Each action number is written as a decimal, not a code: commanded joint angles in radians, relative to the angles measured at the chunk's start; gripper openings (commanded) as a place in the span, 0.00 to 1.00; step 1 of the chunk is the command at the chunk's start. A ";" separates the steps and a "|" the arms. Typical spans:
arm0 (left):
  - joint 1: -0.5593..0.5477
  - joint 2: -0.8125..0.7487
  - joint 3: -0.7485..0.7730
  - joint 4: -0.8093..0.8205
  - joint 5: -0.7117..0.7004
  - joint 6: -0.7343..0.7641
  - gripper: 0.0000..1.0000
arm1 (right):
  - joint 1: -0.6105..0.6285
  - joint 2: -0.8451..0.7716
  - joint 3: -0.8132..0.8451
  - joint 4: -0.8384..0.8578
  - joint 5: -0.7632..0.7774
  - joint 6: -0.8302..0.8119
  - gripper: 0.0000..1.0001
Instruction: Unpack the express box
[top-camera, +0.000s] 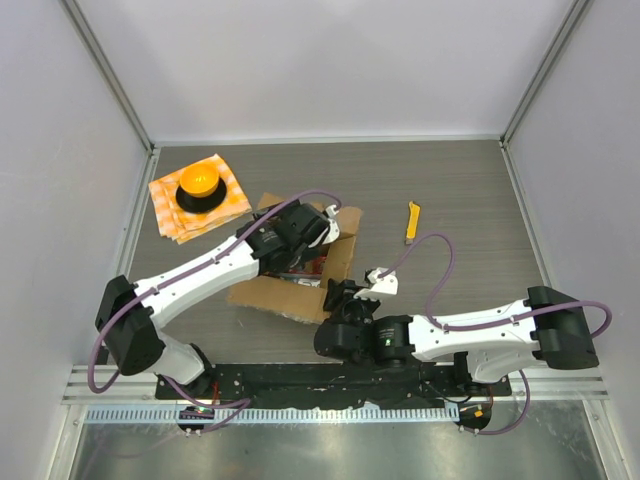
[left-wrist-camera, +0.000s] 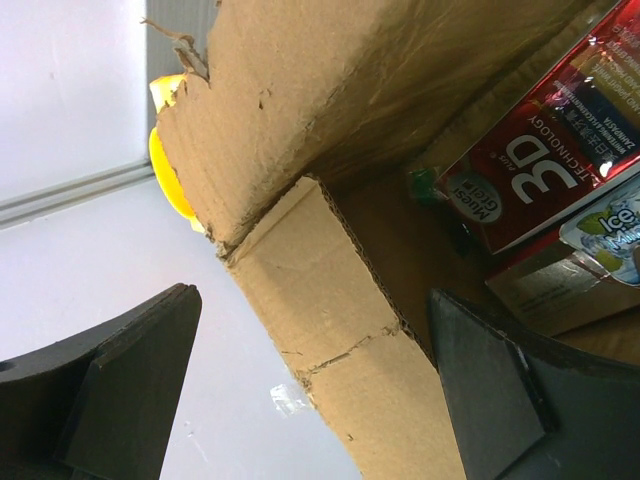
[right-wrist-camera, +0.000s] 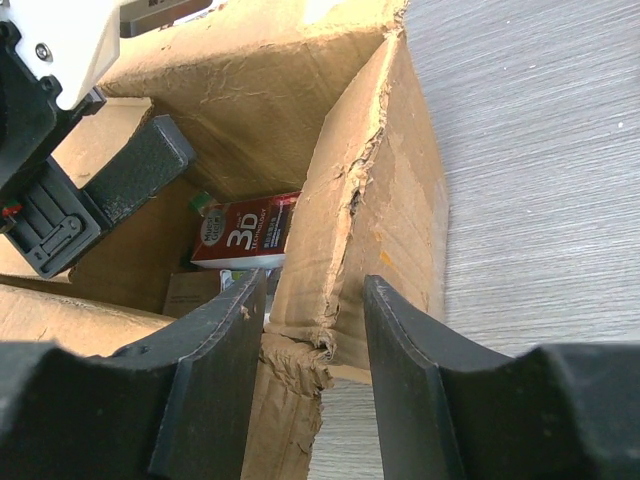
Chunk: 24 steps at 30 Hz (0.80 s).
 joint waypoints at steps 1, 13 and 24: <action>-0.008 -0.035 0.025 0.028 -0.109 0.059 1.00 | -0.009 0.021 -0.055 -0.083 -0.109 0.020 0.48; -0.015 -0.109 0.071 -0.007 -0.193 0.123 1.00 | -0.009 0.002 -0.075 -0.063 -0.121 0.017 0.47; 0.012 -0.144 0.013 0.030 -0.229 0.179 1.00 | -0.007 -0.018 -0.095 -0.038 -0.129 0.000 0.45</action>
